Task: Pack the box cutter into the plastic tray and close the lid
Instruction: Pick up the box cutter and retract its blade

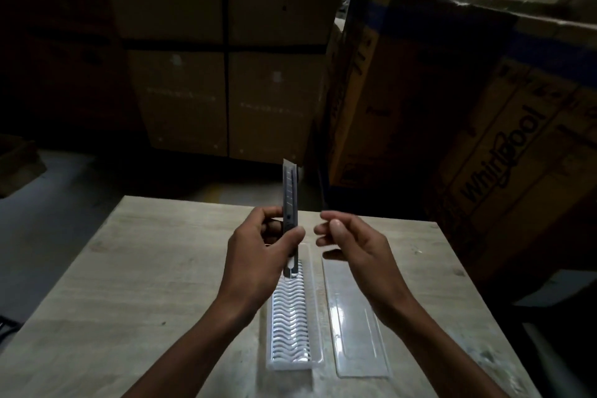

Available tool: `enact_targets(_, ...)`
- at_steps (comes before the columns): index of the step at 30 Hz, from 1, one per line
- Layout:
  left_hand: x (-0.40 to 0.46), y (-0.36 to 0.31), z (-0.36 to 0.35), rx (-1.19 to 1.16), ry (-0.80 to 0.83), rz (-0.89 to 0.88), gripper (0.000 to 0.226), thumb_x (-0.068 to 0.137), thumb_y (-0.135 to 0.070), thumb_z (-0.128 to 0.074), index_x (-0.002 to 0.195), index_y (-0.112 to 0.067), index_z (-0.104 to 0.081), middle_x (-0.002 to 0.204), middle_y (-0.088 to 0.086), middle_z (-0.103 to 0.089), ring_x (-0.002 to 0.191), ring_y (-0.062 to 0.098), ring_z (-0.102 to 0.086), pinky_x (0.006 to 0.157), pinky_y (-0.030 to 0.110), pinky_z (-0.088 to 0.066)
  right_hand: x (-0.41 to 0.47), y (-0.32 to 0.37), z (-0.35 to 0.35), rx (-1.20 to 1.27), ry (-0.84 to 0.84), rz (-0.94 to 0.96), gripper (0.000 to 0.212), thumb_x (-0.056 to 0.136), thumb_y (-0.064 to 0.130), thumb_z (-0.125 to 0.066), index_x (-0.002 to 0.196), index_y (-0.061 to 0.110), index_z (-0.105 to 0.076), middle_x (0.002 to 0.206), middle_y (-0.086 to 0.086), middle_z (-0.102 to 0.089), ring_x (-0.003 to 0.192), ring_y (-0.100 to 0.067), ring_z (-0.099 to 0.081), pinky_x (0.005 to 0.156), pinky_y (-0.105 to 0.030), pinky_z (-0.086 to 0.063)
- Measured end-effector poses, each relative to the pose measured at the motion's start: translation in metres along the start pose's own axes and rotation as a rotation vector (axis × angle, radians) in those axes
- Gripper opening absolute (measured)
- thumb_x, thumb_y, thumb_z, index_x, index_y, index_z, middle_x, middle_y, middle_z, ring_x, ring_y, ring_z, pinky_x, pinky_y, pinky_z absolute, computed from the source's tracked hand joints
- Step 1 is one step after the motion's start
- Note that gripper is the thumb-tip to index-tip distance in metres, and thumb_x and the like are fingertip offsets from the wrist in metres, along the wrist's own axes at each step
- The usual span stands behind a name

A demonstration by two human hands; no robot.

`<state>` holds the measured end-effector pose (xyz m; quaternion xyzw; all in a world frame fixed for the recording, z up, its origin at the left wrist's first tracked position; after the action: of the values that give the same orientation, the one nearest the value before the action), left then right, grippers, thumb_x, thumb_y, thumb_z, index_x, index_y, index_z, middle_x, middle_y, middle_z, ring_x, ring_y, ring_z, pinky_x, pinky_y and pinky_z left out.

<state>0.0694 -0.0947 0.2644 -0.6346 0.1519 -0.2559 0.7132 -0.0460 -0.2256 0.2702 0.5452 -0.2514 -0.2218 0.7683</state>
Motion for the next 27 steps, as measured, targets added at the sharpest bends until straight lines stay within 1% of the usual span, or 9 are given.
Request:
enact_targets(4, -0.002, -0.025, -0.007, -0.009, 0.041, -0.067, 0.026, 0.084, -0.031, -0.073, 0.108, -0.03, -0.062, 0.091, -0.006, -0.071, 0.086, 0.005, -0.07, 0.074, 0.023, -0.061, 0.005, 0.034, -0.004, 0.108, 0.068, 0.018, 0.033, 0.095, 0.036, -0.053, 0.125, 0.027, -0.062, 0.109, 0.007, -0.074, 0.104, -0.011, -0.071, 0.083, -0.026, -0.061)
enact_targets(7, -0.004, -0.038, -0.009, 0.019, 0.063, -0.12, 0.026, 0.084, -0.032, -0.073, 0.106, -0.028, -0.061, 0.09, -0.008, -0.071, 0.084, 0.001, -0.07, 0.073, 0.019, -0.06, 0.004, 0.047, -0.005, 0.161, 0.096, 0.01, 0.031, 0.091, 0.037, -0.057, 0.12, 0.032, -0.065, 0.109, 0.004, -0.074, 0.104, -0.013, -0.071, 0.083, -0.032, -0.062)
enact_targets(11, -0.011, -0.054, -0.008, 0.041, 0.059, -0.205, 0.038, 0.08, -0.029, -0.076, 0.113, -0.028, -0.056, 0.079, -0.004, -0.07, 0.075, 0.004, -0.071, 0.066, 0.016, -0.058, 0.001, 0.051, -0.004, 0.194, 0.12, -0.027, 0.025, 0.097, 0.016, -0.058, 0.116, 0.03, -0.068, 0.102, 0.001, -0.075, 0.096, -0.018, -0.073, 0.078, -0.035, -0.06)
enact_targets(14, -0.016, -0.06, -0.009, 0.076, 0.074, -0.265, 0.047, 0.08, -0.02, -0.078, 0.116, -0.033, -0.051, 0.076, -0.004, -0.07, 0.072, 0.006, -0.072, 0.066, 0.02, -0.061, -0.002, 0.05, -0.004, 0.178, 0.129, -0.052, 0.025, 0.097, 0.01, -0.059, 0.116, 0.022, -0.068, 0.1, -0.005, -0.075, 0.087, -0.018, -0.072, 0.072, -0.029, -0.058)
enact_targets(16, -0.018, -0.063, -0.01, 0.101, 0.077, -0.294, 0.051, 0.079, -0.016, -0.079, 0.116, -0.036, -0.049, 0.075, -0.007, -0.069, 0.073, 0.002, -0.072, 0.066, 0.016, -0.059, -0.004, 0.049, -0.003, 0.189, 0.132, -0.066, 0.023, 0.095, 0.007, -0.059, 0.112, 0.019, -0.069, 0.097, -0.007, -0.074, 0.081, -0.017, -0.071, 0.07, -0.028, -0.058)
enact_targets(18, -0.021, -0.065, -0.01, 0.092, 0.081, -0.299, 0.052, 0.079, -0.013, -0.078, 0.117, -0.036, -0.05, 0.076, -0.008, -0.069, 0.074, 0.0, -0.071, 0.066, 0.012, -0.057, -0.004, 0.049, -0.001, 0.199, 0.122, -0.065, 0.021, 0.095, 0.006, -0.06, 0.109, 0.018, -0.07, 0.095, -0.008, -0.074, 0.079, -0.018, -0.071, 0.071, -0.03, -0.059)
enact_targets(21, -0.025, -0.066, -0.014, 0.059, 0.133, -0.26, 0.05, 0.081, -0.013, -0.076, 0.121, -0.033, -0.054, 0.084, -0.009, -0.071, 0.082, -0.002, -0.07, 0.069, 0.009, -0.055, -0.003, 0.053, 0.001, 0.197, 0.104, -0.038, 0.019, 0.096, 0.008, -0.06, 0.109, 0.019, -0.07, 0.097, -0.005, -0.076, 0.089, -0.021, -0.074, 0.074, -0.033, -0.061)
enact_targets(25, -0.028, -0.069, -0.014, 0.046, 0.188, -0.217, 0.053, 0.081, -0.014, -0.076, 0.123, -0.038, -0.054, 0.091, -0.01, -0.071, 0.091, 0.0, -0.069, 0.079, 0.016, -0.058, -0.001, 0.059, 0.003, 0.18, 0.074, 0.009, 0.014, 0.097, 0.014, -0.061, 0.105, 0.021, -0.07, 0.094, -0.004, -0.075, 0.092, -0.022, -0.073, 0.075, -0.034, -0.061)
enact_targets(27, -0.029, -0.071, -0.013, 0.044, 0.188, -0.213, 0.055, 0.081, -0.012, -0.076, 0.124, -0.038, -0.053, 0.089, -0.009, -0.07, 0.091, 0.001, -0.069, 0.08, 0.015, -0.058, 0.0, 0.063, 0.004, 0.16, 0.076, 0.04, 0.013, 0.097, 0.015, -0.061, 0.105, 0.021, -0.07, 0.095, -0.006, -0.074, 0.091, -0.024, -0.072, 0.072, -0.031, -0.061)
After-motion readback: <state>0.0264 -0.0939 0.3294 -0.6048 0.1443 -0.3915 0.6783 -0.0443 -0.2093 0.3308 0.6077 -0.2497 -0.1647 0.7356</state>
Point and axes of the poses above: each hand's wrist, its own x-axis towards the middle knuckle, its own z-axis out of the back of the hand, y = z × x, the point moved 9 cm from there along x, towards the middle knuckle
